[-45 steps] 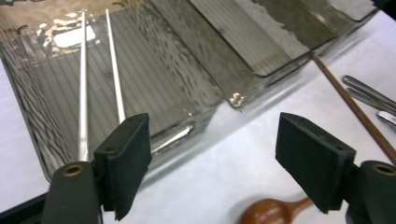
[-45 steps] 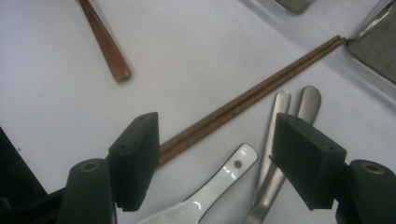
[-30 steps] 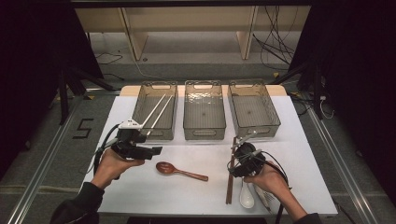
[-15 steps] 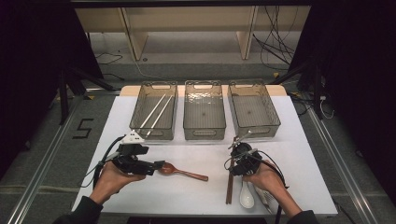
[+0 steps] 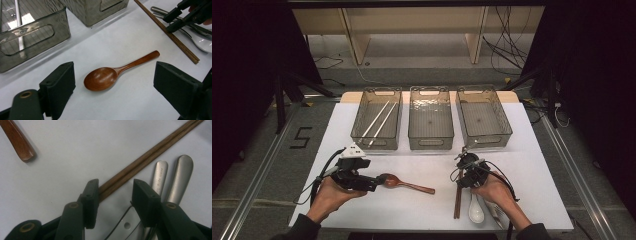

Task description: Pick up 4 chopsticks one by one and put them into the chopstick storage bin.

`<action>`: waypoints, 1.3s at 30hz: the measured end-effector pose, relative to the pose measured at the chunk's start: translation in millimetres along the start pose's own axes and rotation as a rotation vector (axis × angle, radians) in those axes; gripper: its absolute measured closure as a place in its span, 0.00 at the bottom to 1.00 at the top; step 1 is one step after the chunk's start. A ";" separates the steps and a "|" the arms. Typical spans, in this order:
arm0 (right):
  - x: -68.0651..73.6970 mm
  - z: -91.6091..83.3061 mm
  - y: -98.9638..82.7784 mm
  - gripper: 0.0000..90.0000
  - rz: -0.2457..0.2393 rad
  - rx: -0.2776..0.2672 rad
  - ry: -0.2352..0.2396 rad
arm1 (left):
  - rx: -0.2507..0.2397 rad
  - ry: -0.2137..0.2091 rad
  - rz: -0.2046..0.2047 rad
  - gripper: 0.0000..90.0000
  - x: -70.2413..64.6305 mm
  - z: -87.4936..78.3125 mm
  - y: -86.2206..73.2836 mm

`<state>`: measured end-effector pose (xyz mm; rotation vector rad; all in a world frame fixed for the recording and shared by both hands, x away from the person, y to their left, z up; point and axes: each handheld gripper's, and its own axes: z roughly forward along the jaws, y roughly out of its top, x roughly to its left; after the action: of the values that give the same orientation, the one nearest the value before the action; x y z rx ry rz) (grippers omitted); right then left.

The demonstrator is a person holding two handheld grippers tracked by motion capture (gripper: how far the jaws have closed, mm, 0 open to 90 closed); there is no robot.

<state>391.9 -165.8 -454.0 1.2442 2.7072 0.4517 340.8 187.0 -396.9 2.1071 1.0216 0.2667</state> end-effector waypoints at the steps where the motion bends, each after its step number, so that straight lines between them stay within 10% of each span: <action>1: 0.2 0.5 0.3 0.64 -0.001 -0.002 0.003 | 0.000 0.001 -0.002 0.19 -0.2 0.1 -0.5; 34: 4.1 1.0 -4.6 0.70 0.027 0.041 0.028 | 0.016 -0.011 0.008 0.19 -3.1 2.5 -4.1; 39: 12.4 1.8 -3.9 0.70 -0.018 0.049 -0.026 | 0.011 -0.013 0.008 0.19 -3.6 2.3 -3.9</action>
<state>381.4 -158.4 -456.9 1.2276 2.7211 0.3668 337.3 184.6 -400.8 2.1208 1.0094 0.2509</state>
